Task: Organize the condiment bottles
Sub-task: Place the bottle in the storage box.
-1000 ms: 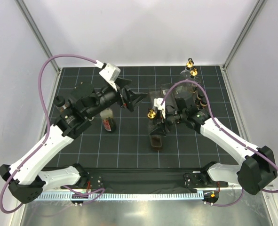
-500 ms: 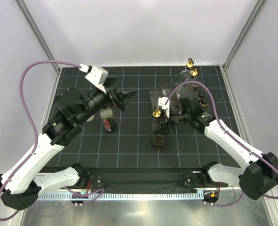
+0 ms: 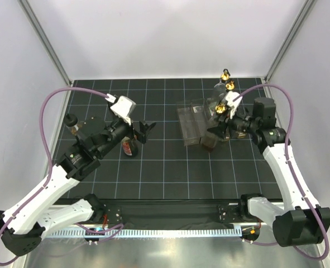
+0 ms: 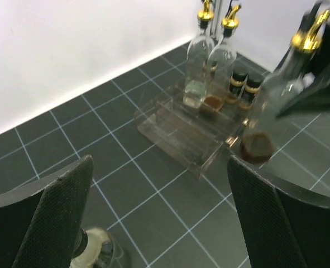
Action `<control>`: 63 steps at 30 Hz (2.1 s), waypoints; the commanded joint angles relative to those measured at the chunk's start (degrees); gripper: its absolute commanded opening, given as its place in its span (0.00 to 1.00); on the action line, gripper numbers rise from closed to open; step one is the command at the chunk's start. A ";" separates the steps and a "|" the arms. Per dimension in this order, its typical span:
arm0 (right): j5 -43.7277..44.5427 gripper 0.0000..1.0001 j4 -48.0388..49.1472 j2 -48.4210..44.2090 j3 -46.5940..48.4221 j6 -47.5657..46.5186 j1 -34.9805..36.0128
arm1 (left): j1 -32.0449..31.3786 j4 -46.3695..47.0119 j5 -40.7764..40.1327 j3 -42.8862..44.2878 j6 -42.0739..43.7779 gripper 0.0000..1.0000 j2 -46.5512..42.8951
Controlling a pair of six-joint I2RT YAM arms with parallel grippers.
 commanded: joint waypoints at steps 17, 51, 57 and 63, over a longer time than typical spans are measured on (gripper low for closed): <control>13.48 0.04 14.81 4.99 8.66 6.78 -9.52 | -0.07 5.13 1.12 -6.52 3.96 1.00 -3.61; 14.19 0.04 30.37 15.62 4.18 9.85 -11.10 | -0.07 5.48 0.68 -7.57 4.22 1.00 -4.05; 13.84 0.04 30.64 17.55 3.30 9.15 -11.10 | -0.07 5.39 0.77 -7.66 4.31 1.00 -3.79; 12.87 0.04 28.62 19.66 2.94 7.92 -11.10 | 0.02 5.48 0.69 -7.92 4.22 1.00 -3.87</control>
